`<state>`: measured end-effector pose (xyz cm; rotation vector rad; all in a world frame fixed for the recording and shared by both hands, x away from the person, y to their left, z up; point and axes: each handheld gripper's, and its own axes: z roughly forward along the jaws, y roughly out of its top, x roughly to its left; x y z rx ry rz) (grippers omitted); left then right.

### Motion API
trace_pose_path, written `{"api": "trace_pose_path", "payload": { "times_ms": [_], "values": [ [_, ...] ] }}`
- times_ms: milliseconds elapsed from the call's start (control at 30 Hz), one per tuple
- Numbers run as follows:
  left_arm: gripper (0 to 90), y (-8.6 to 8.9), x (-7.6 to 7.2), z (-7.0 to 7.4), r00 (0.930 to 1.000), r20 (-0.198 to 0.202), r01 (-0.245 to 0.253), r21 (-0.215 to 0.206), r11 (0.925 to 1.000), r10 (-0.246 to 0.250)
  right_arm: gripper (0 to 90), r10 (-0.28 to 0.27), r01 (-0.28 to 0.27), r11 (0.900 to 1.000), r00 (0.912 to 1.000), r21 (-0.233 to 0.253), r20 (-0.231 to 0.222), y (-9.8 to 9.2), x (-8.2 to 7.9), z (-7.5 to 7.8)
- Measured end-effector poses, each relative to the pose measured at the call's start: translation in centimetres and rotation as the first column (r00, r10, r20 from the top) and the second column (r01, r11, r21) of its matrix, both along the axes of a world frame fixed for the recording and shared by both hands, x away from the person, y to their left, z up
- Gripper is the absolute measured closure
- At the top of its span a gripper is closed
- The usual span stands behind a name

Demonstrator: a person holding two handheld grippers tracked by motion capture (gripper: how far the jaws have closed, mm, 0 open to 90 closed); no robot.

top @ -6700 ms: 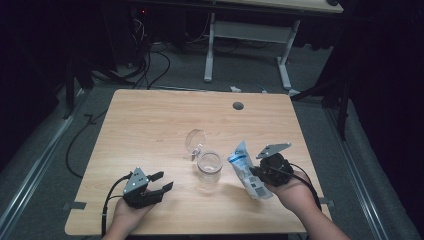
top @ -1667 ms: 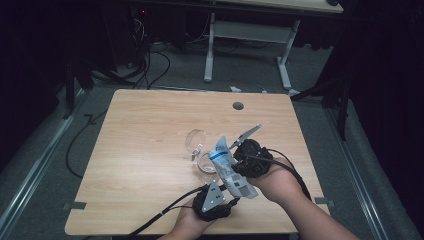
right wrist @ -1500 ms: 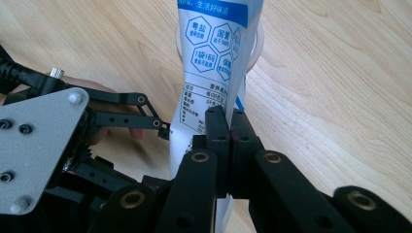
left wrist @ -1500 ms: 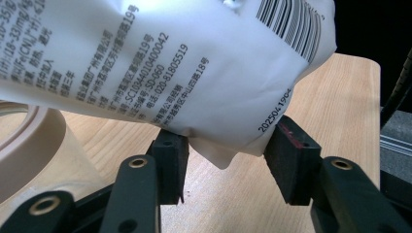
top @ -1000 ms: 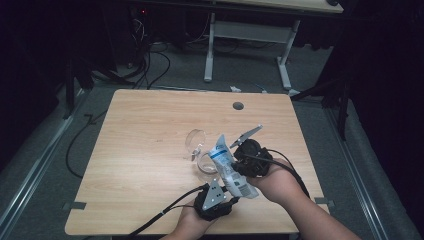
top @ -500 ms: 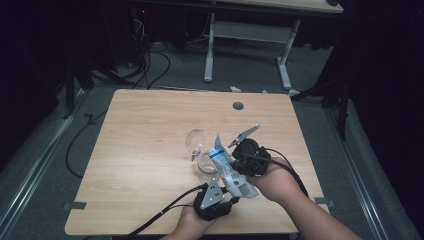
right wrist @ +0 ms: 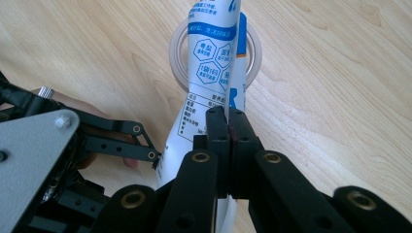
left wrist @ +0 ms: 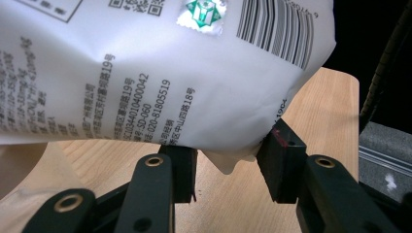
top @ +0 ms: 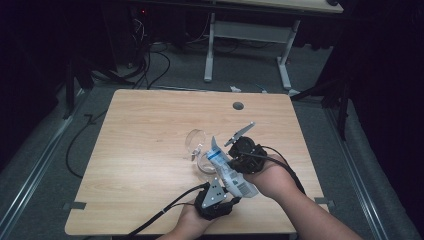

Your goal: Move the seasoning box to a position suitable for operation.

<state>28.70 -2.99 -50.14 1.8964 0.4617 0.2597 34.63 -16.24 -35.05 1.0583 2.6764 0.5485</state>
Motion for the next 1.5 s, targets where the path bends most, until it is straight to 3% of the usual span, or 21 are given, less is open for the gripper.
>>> {"api": "trace_pose_path", "payload": {
  "times_ms": [433, 833, 1500],
  "values": [
    [60.0, -0.5, 0.1, 0.4, 0.9997, 0.025, -0.001, 0.017, 0.9998, 0.001, 90.0, 0.0, 0.0, 1.0, 1.0, -0.004, 0.003, 0.3, 0.4, 0.2],
    [60.0, -0.6, 0.1, 0.9, 0.9999, 0.015, -0.003, -0.001, 1.0, 0.003, 90.0, -0.003, 0.003, 1.0, 1.0, -0.006, 0.007, 0.4, 0.6, 0.6],
    [60.4, -0.8, 0.1, 1.6, 0.9993, 0.037, 0.0, -0.015, 0.9999, 0.001, 90.0, 0.001, -0.001, 1.0, 0.9999, -0.001, 0.013, 0.3, 1.1, 0.9]
  ]
}}
